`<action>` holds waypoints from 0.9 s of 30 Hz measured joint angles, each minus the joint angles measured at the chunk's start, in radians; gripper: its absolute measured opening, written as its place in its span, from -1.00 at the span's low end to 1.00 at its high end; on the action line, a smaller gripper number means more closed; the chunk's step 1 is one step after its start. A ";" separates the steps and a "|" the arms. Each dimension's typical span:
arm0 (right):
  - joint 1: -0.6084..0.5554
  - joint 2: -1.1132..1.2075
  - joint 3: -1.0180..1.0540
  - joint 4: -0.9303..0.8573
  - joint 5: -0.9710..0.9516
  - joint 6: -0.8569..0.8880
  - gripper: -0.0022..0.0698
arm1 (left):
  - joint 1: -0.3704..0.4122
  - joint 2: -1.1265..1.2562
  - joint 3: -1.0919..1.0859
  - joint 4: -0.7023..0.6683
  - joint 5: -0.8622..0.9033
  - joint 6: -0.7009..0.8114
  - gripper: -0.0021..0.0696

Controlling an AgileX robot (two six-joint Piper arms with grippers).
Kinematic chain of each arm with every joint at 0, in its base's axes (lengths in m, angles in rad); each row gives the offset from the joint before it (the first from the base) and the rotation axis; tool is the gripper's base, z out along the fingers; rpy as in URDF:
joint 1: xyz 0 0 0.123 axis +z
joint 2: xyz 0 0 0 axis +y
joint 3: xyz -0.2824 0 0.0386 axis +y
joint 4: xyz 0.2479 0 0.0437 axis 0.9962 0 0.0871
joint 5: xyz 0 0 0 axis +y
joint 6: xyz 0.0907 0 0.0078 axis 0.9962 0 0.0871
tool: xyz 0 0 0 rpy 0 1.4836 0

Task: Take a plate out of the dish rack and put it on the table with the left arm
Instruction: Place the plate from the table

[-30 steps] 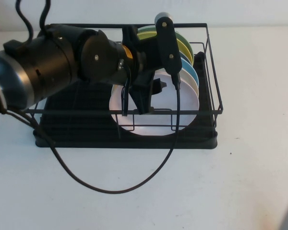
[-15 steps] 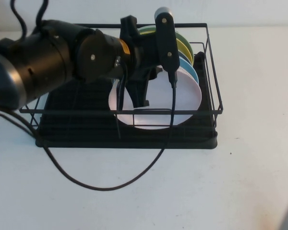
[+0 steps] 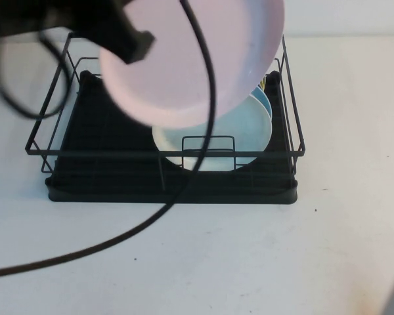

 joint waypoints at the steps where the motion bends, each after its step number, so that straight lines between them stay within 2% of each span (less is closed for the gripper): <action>1: 0.000 0.000 0.000 0.000 0.000 0.000 -1.00 | 0.009 -0.032 0.000 0.000 0.057 -0.092 -0.84; 3: 0.000 0.000 0.000 0.000 0.000 0.000 -1.00 | 0.032 -0.077 0.000 0.000 0.189 -0.268 -0.84; 5: 0.000 0.000 0.000 0.000 0.000 0.000 -1.00 | 0.069 -0.095 0.006 -0.008 0.340 -0.379 -0.84; 7: 0.000 0.000 0.000 0.000 0.000 0.000 -1.00 | 0.102 -0.101 0.045 -0.046 0.444 -0.419 -0.84; 10: 0.000 0.000 0.000 0.000 0.000 0.000 -1.00 | 0.139 -0.124 0.151 -0.166 0.483 -0.417 -0.84; 14: 0.000 0.000 0.000 0.000 0.000 0.000 -1.00 | 0.149 -0.213 0.349 -0.378 0.414 -0.363 -0.84; 18: 0.000 0.000 0.000 0.000 0.000 0.000 -1.00 | 0.149 -0.305 0.581 -0.522 0.303 -0.351 -0.84; 23: 0.000 0.000 0.000 0.000 0.000 0.000 -1.00 | 0.151 -0.353 0.867 -0.622 0.042 -0.390 -0.84; 27: 0.000 0.000 0.000 0.000 0.000 0.000 -1.00 | 0.159 -0.301 0.981 -0.669 -0.153 -0.400 -0.84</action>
